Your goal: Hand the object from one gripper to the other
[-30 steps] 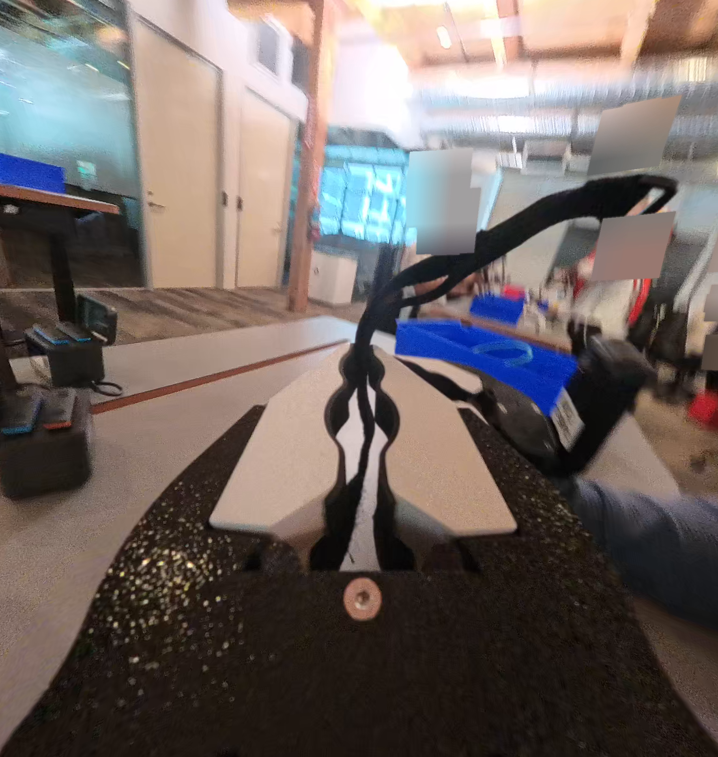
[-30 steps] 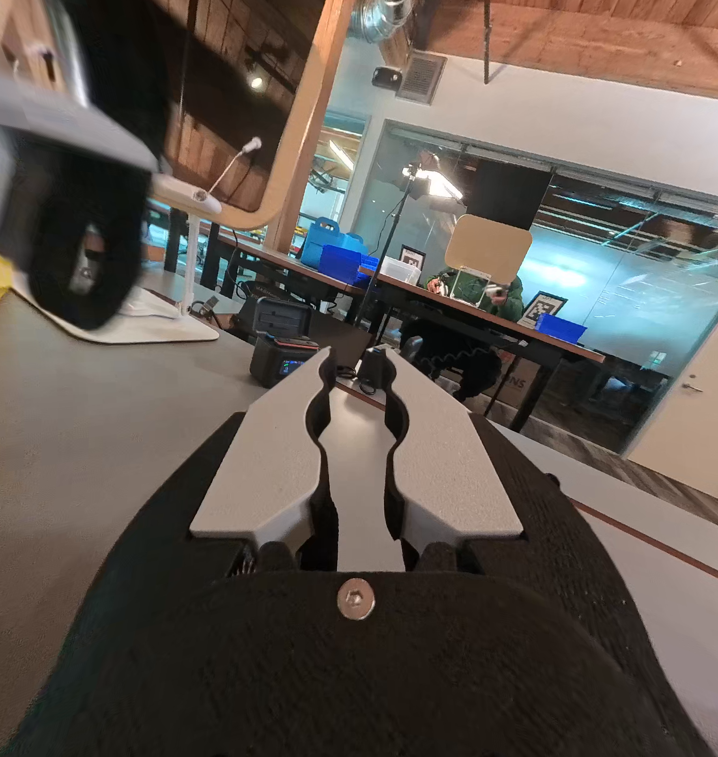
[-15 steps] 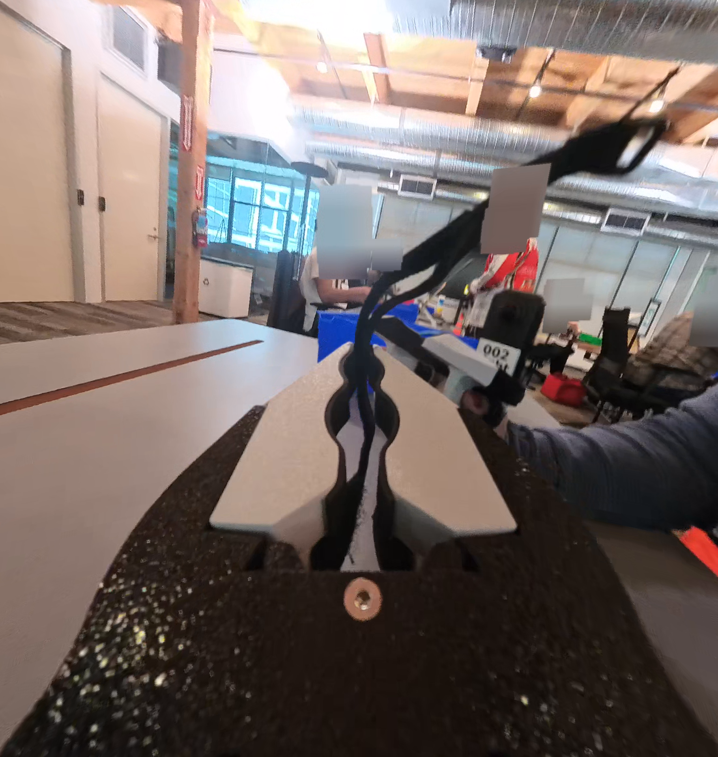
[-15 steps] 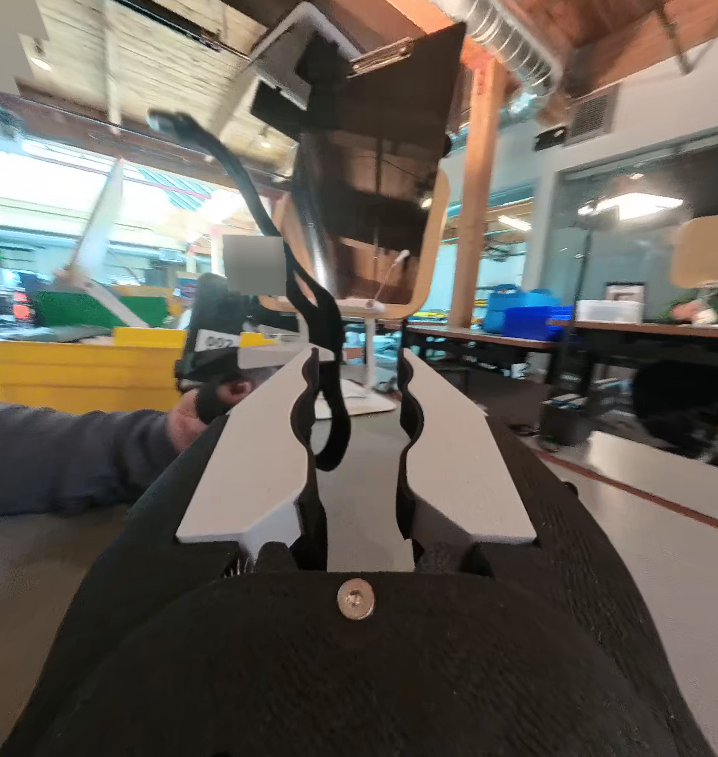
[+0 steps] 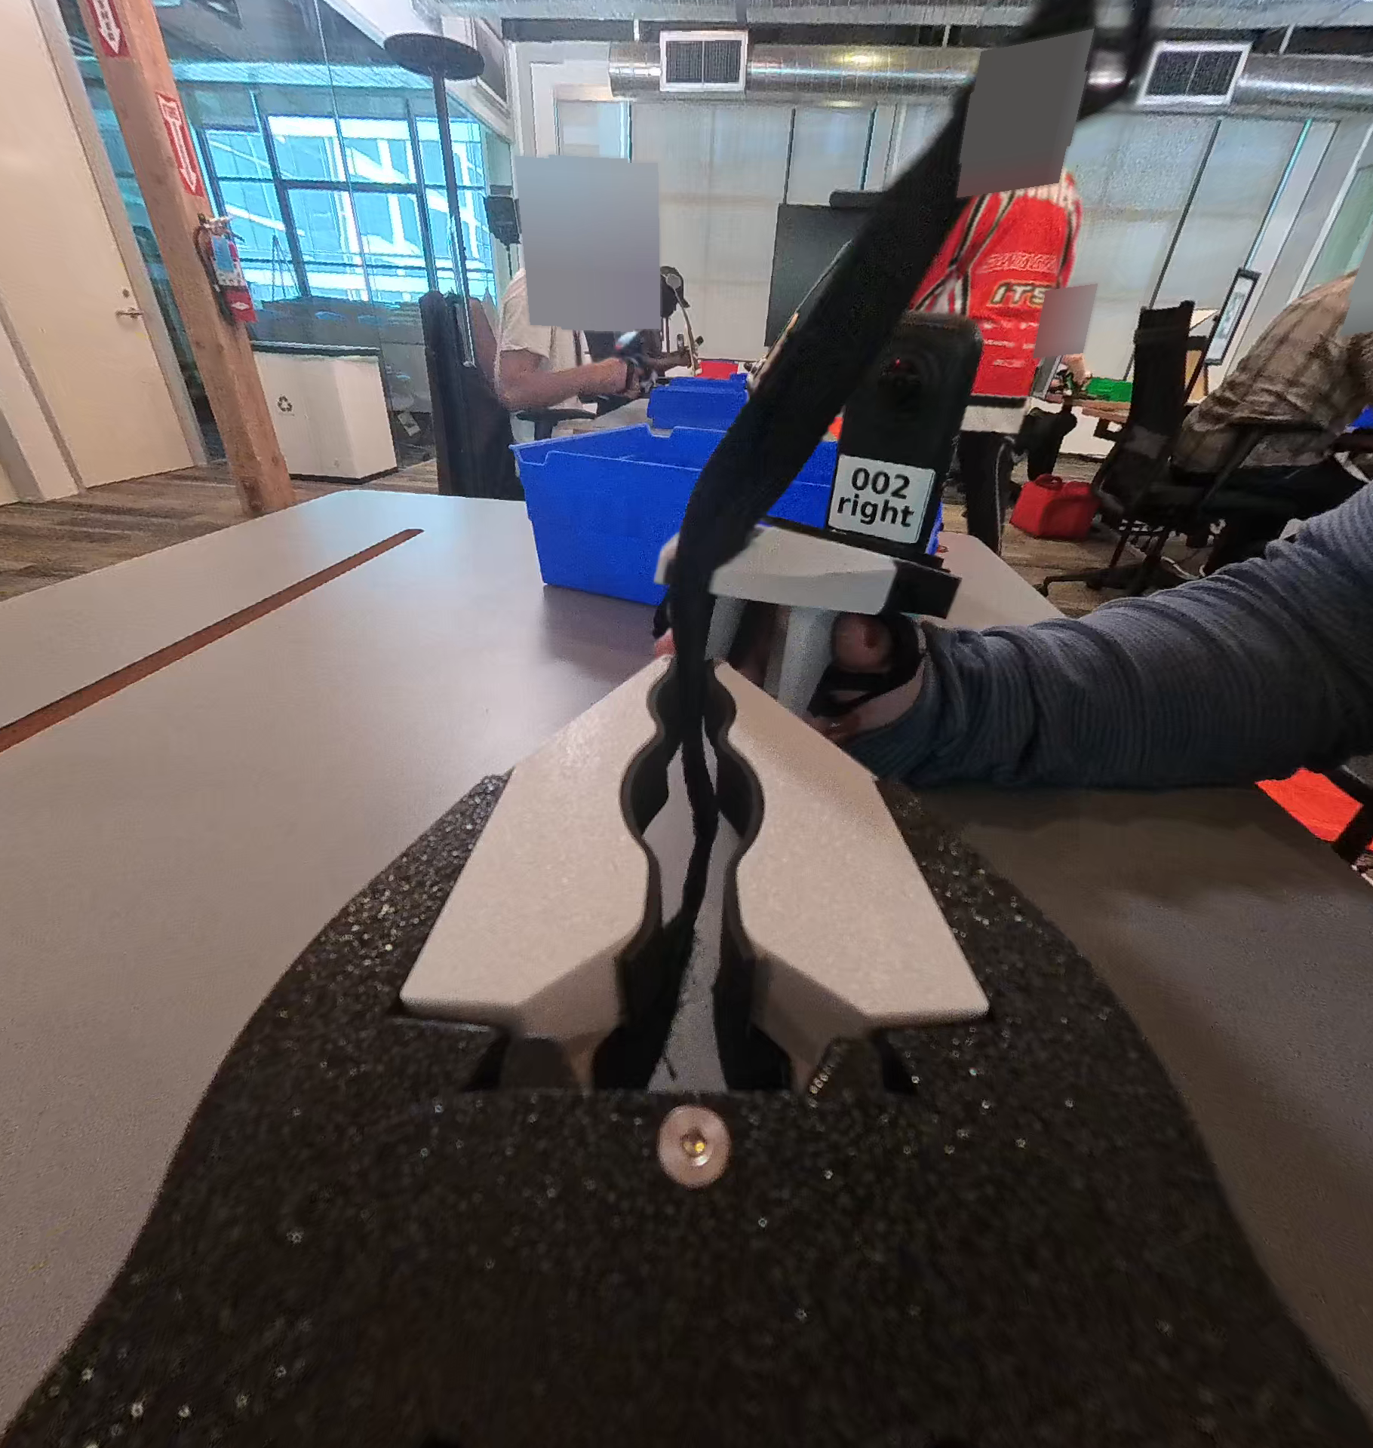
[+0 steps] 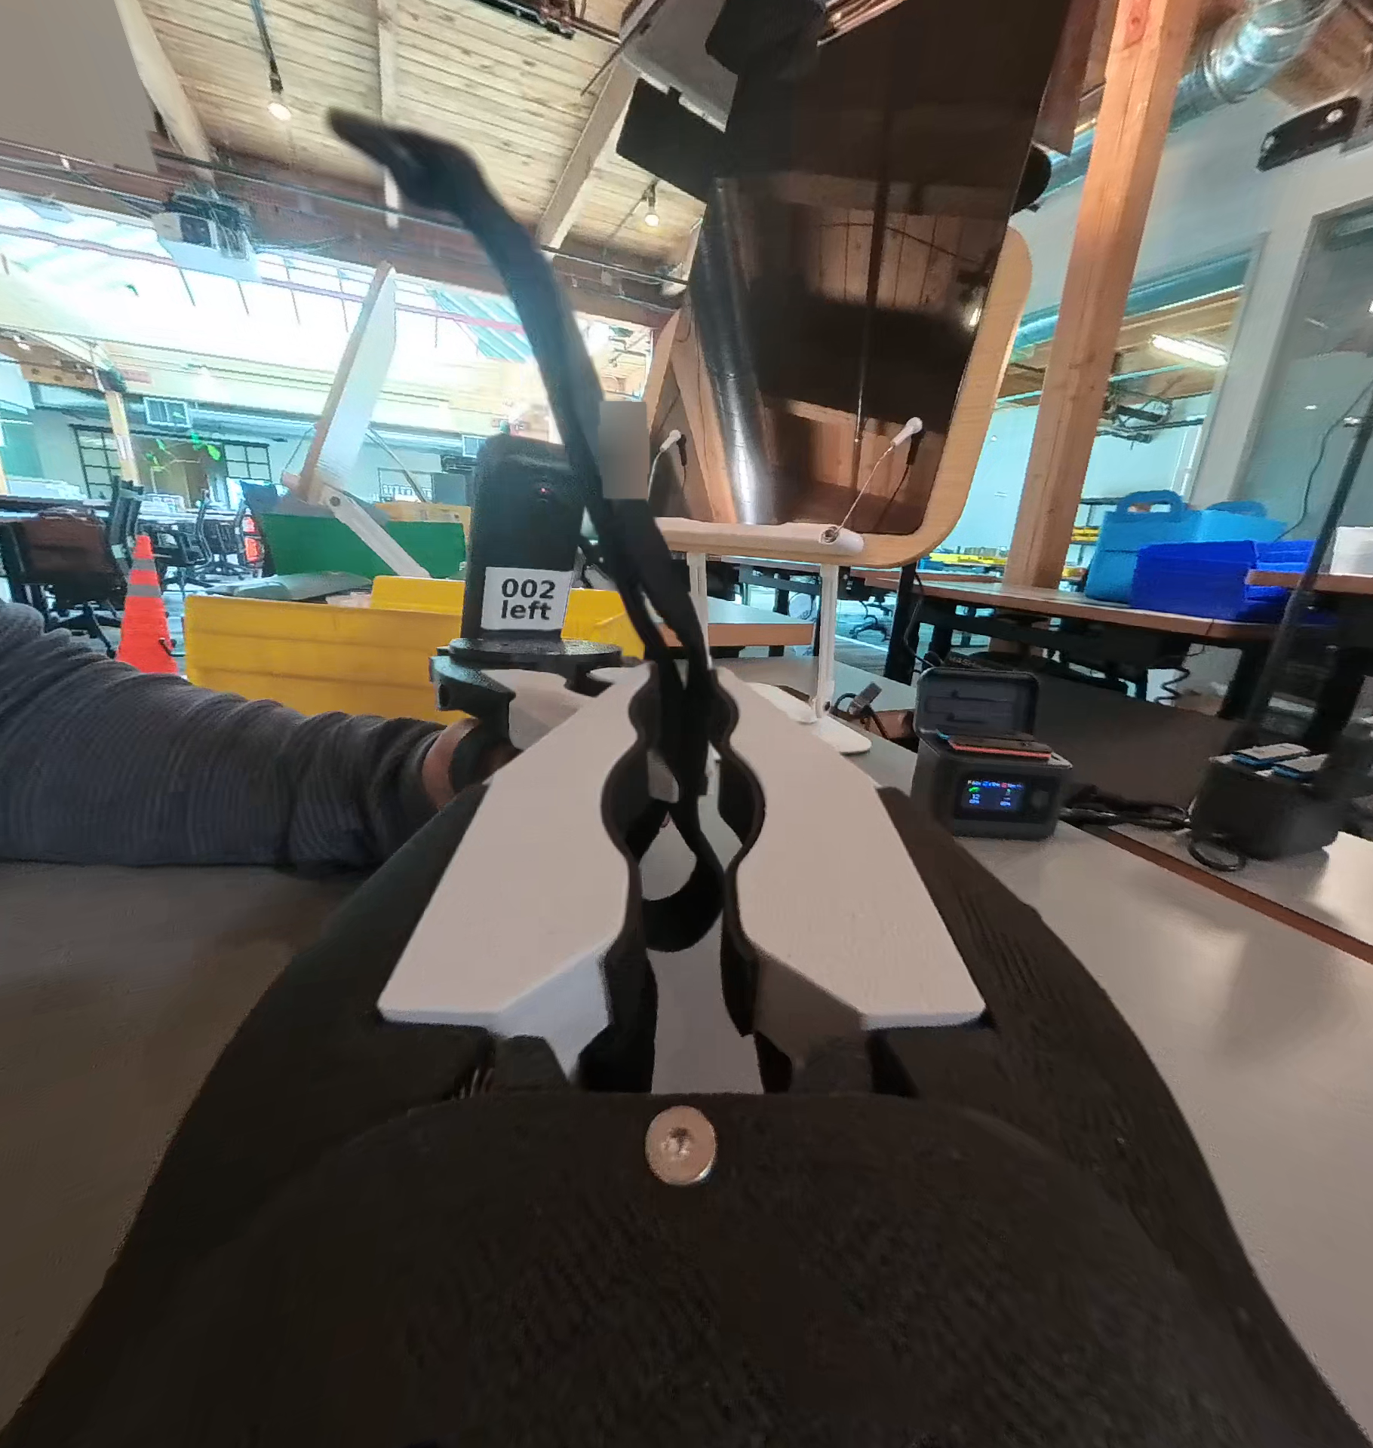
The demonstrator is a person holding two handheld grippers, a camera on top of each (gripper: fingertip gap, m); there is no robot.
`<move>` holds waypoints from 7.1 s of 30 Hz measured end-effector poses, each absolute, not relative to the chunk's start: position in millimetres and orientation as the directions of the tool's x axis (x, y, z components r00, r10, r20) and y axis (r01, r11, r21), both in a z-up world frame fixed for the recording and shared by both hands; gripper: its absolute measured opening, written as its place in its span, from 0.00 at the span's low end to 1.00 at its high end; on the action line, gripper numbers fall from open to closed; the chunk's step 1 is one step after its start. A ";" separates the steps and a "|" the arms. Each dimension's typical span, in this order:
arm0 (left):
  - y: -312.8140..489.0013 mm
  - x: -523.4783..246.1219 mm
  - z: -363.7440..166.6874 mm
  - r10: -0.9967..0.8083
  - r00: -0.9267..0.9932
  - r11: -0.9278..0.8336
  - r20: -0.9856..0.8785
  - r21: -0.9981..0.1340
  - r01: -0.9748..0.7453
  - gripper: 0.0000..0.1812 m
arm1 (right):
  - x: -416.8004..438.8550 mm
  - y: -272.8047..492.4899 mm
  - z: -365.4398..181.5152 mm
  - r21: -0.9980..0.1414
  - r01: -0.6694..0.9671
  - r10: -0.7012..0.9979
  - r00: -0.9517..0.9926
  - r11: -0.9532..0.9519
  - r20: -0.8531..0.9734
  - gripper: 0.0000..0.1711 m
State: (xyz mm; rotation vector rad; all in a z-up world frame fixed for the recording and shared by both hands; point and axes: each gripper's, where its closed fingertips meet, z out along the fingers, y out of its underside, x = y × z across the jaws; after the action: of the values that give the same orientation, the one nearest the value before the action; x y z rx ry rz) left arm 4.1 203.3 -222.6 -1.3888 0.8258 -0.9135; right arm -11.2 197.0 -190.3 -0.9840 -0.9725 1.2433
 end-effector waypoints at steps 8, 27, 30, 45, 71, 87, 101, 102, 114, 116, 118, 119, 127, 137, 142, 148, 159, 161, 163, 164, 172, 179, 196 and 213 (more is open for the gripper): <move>211.0 2.6 -213.0 -0.859 0.366 -0.262 0.359 -0.921 0.290 0.44 | 5.3 233.1 -177.5 -0.907 -0.161 0.826 0.498 0.388 0.265 0.02; 194.0 -3.1 -195.6 -0.890 0.126 -0.355 0.438 -0.839 0.412 0.45 | -12.7 239.9 -194.4 -0.329 0.599 0.040 0.444 0.730 0.895 0.02; 195.1 -4.8 -194.7 -0.887 0.127 -0.356 0.444 -0.833 0.424 0.39 | -20.6 235.3 -199.1 -0.250 0.625 -0.013 0.384 0.739 0.923 0.02; 208.2 -35.3 -179.5 -0.851 0.463 -0.013 0.248 -0.891 0.453 0.00 | -21.6 233.5 -205.8 -0.444 0.512 0.214 0.447 0.735 0.869 0.21; 188.2 4.5 -205.8 -0.316 0.541 0.638 -0.779 -0.597 -0.487 0.19 | 2.7 251.3 -223.1 -0.530 0.514 0.405 0.343 0.674 0.848 0.01; 194.8 16.0 -221.5 -0.201 0.414 0.629 -0.888 -0.442 -0.640 0.40 | 17.6 240.5 -176.7 -0.737 -0.329 0.802 -0.131 -0.590 -0.583 0.01; 202.8 2.5 -208.5 -0.132 0.482 0.573 -0.866 -0.464 -0.676 0.07 | 9.2 241.9 -188.7 -0.702 -0.289 0.753 -0.132 -0.651 -0.644 0.05; 204.3 -1.4 -205.4 -0.154 0.523 0.564 -0.838 -0.509 -0.650 0.07 | 8.6 244.6 -190.2 -0.720 -0.291 0.768 -0.094 -0.630 -0.634 0.11; 224.2 -55.9 -183.6 -0.461 0.846 0.364 -0.267 -0.927 -0.094 0.07 | 15.8 270.1 -200.4 -0.891 0.221 0.675 0.588 0.396 0.446 0.49; 222.1 -55.9 -181.4 -0.513 0.832 0.350 -0.210 -0.937 -0.021 0.07 | 9.9 261.3 -200.7 -0.730 0.376 0.500 0.546 0.571 0.672 0.49; 219.9 -54.1 -180.6 -0.553 0.814 0.337 -0.177 -0.941 0.024 0.06 | -0.3 252.1 -208.9 -0.546 0.504 0.343 0.443 0.669 0.828 0.49; 218.3 -52.7 -179.7 -0.570 0.804 0.337 -0.168 -0.941 0.042 0.06 | -6.1 248.1 -215.4 -0.467 0.546 0.291 0.380 0.696 0.878 0.48; 207.9 -43.4 -176.7 -0.675 0.727 0.322 -0.127 -0.937 0.135 0.06 | -4.8 252.5 -222.0 -0.418 0.603 0.241 0.355 0.680 0.903 0.17; 200.8 -41.8 -166.9 -0.642 0.748 0.421 -0.170 -0.893 0.159 0.37 | 0.8 250.8 -206.7 -0.911 0.209 0.771 0.485 0.356 0.412 0.00; 195.0 -34.5 -167.1 -0.722 0.678 0.380 -0.139 -0.898 0.221 0.40 | -3.5 238.4 -207.4 -1.000 0.003 0.957 0.289 -0.023 -0.021 0.00; 189.2 -23.2 -171.7 -0.804 0.585 0.309 -0.104 -0.915 0.261 0.40 | -1.4 231.9 -196.3 -0.918 -0.163 0.923 0.072 -0.363 -0.378 0.00; 188.0 10.1 -201.6 -0.887 0.458 0.142 -0.064 -0.980 0.137 0.26 | 3.7 226.0 -173.0 -0.796 -0.313 0.852 -0.112 -0.519 -0.511 0.00; 186.7 18.5 -207.3 -0.902 0.430 0.100 -0.045 -0.989 0.107 0.22 | 3.4 221.3 -166.9 -0.769 -0.349 0.843 -0.166 -0.536 -0.512 0.01; 190.3 21.6 -212.2 -0.894 0.446 0.087 -0.047 -0.994 0.069 0.15 | -0.1 215.5 -167.4 -0.765 -0.330 0.833 -0.199 -0.553 -0.516 0.01; 192.0 22.8 -214.3 -0.889 0.454 0.083 -0.050 -0.995 0.052 0.12 | -2.3 213.0 -168.7 -0.776 -0.318 0.839 -0.198 -0.545 -0.508 0.00; 187.2 34.2 -222.7 -0.919 0.395 0.010 -0.003 -1.000 0.015 0.08 | -9.1 196.6 -165.7 -0.833 -0.293 0.882 -0.202 -0.468 -0.425 0.01; 188.3 33.1 -221.7 -0.921 0.388 -0.011 0.023 -0.999 0.034 0.04 | -9.9 189.4 -163.9 -0.857 -0.290 0.902 -0.207 -0.426 -0.379 0.01; 230.4 -19.1 -218.9 -0.547 0.721 0.253 -0.426 -0.905 -0.342 0.00 | -3.4 220.2 -183.8 -0.988 -0.127 0.967 0.248 0.091 0.058 0.09; 265.4 -76.4 -248.8 -0.143 0.541 0.002 -0.829 -0.547 -0.837 0.00 | 11.0 250.4 -193.9 -0.416 0.588 0.219 0.378 0.693 0.899 0.54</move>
State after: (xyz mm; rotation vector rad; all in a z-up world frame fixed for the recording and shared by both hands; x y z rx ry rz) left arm -76.4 265.4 -248.8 -1.4945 0.8837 0.6754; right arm 11.0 250.4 -193.9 -0.8142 -1.1914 -0.2724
